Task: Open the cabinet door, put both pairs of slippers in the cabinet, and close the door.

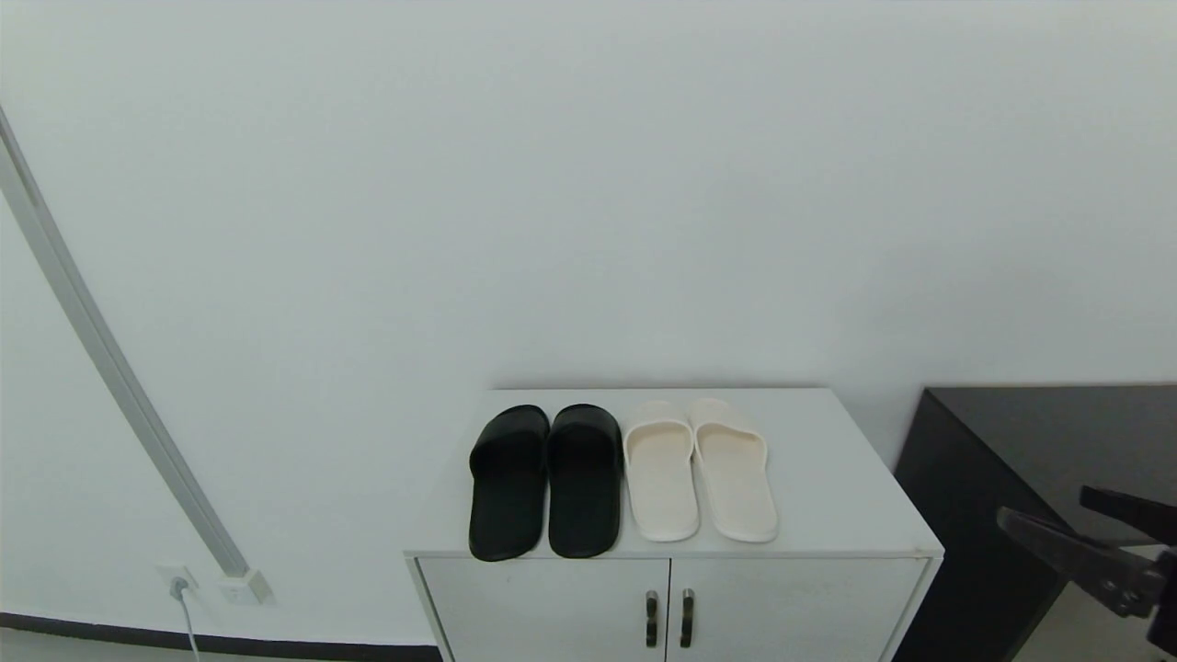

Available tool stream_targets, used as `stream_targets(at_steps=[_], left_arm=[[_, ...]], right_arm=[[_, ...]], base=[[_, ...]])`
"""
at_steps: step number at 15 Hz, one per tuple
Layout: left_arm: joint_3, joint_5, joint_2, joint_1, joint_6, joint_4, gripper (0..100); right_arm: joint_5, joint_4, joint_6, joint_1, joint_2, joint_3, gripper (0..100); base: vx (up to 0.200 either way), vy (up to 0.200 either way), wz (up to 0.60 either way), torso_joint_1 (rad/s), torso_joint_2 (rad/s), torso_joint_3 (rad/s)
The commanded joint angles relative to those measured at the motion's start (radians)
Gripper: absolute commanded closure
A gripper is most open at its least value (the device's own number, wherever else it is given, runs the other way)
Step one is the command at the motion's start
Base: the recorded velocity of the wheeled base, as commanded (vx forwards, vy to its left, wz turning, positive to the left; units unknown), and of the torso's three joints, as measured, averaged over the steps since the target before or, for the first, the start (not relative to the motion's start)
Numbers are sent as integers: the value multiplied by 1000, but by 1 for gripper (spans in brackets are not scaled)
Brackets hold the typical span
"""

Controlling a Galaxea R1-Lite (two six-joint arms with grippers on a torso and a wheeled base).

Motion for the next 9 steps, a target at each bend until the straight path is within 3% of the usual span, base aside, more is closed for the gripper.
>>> stream_targets(at_steps=[1,7,9], left_arm=[[0,0,1,0,0,0,100],[0,-3,1,0,1,0,100],[0,-3,1,0,1,0,100]], right_arm=[[-98,-16,73,186,178,-125,0],[-260,-26,156,333,452,-288,0],[-332,-106,176,348,554,-323,0]], base=[[0,0,0,0,0,0],[0,0,0,0,0,0],[0,0,0,0,0,0]])
